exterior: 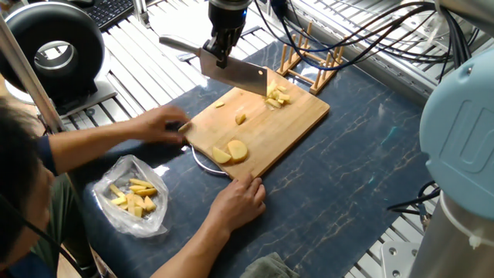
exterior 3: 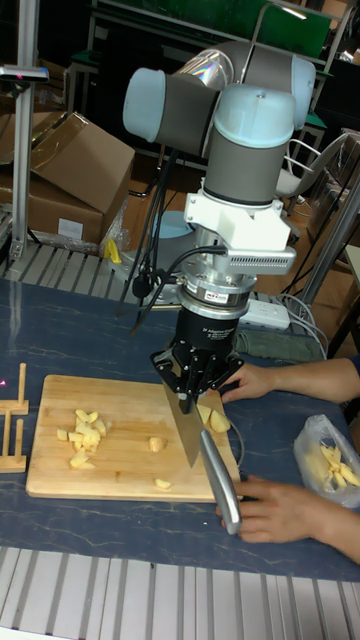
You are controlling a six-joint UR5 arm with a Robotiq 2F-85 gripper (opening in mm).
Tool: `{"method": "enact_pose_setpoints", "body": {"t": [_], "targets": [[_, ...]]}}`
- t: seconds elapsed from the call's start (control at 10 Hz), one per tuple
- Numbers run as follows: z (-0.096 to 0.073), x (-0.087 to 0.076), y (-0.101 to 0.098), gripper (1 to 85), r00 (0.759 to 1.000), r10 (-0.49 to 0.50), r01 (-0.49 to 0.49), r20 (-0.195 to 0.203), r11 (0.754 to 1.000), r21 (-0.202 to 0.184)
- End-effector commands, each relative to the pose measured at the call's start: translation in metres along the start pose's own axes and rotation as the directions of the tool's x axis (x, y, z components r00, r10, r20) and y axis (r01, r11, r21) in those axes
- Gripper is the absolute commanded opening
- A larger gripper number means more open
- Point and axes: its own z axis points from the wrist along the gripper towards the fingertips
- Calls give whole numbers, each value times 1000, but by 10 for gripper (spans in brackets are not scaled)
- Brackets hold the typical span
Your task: Chop the potatoes
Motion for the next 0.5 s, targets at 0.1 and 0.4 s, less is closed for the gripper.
{"method": "enact_pose_setpoints", "body": {"t": [0.1, 0.4], "targets": [[2, -2, -3, 10, 997, 74, -74, 7, 997, -1], [10, -4, -13, 10, 991, 129, -129, 17, 992, 13]]}}
